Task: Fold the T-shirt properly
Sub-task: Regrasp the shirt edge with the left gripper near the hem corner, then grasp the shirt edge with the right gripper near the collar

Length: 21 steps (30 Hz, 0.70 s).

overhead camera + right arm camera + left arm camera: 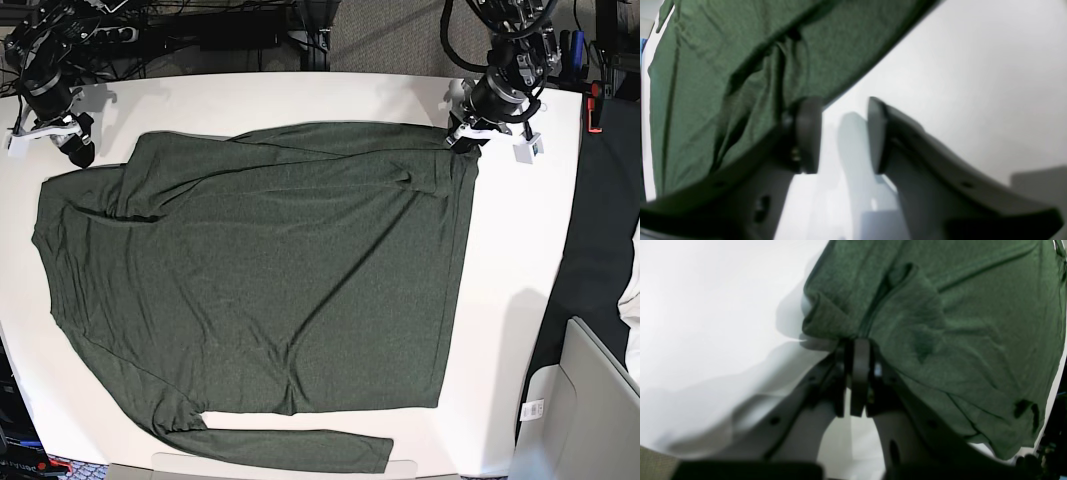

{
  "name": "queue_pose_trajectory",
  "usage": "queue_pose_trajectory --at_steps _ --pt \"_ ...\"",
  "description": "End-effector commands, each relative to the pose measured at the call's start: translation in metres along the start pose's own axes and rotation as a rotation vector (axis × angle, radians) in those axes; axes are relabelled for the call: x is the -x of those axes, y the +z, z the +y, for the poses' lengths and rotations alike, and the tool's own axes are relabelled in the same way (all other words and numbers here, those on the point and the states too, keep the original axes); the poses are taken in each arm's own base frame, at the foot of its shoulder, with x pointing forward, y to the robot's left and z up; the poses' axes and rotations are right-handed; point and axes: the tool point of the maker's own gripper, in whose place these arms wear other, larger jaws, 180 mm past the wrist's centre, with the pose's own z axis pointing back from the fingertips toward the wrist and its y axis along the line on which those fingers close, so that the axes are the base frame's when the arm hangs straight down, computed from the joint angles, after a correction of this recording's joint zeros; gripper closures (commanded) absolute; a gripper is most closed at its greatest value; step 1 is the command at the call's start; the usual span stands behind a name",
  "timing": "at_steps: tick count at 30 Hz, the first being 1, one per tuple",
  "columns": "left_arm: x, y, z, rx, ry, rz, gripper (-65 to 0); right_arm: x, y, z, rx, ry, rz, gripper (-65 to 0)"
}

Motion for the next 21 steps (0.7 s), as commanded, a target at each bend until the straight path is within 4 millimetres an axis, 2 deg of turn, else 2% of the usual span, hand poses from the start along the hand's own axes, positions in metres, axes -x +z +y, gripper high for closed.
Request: queue_pose_trajectory --at_steps 1,3,5,13,18,21 --pt "-0.008 0.003 -0.005 0.018 -0.011 -0.023 0.0 -0.014 0.0 0.003 -0.012 0.016 -0.036 -30.4" --pt "-0.009 0.003 -0.005 0.018 -0.012 -0.024 0.0 -0.013 -0.003 0.004 -0.018 0.002 -0.034 -35.6" --pt "-0.009 0.003 -0.005 0.018 -0.012 -0.024 0.0 -0.012 -0.008 0.005 -0.027 -0.014 -0.033 -37.9" --pt "-0.008 0.003 -0.004 0.017 -0.012 -0.02 0.0 -0.013 -0.028 0.011 -0.067 -0.077 -0.033 -37.8" --pt "-0.008 0.003 -0.004 0.016 -0.011 -0.022 0.0 -0.006 -0.041 0.013 -0.087 -0.128 -0.016 -37.6" --pt "-0.008 0.003 -0.004 0.016 -0.011 -0.022 0.0 -0.006 -0.046 0.016 -0.097 -0.142 -0.015 -31.2"
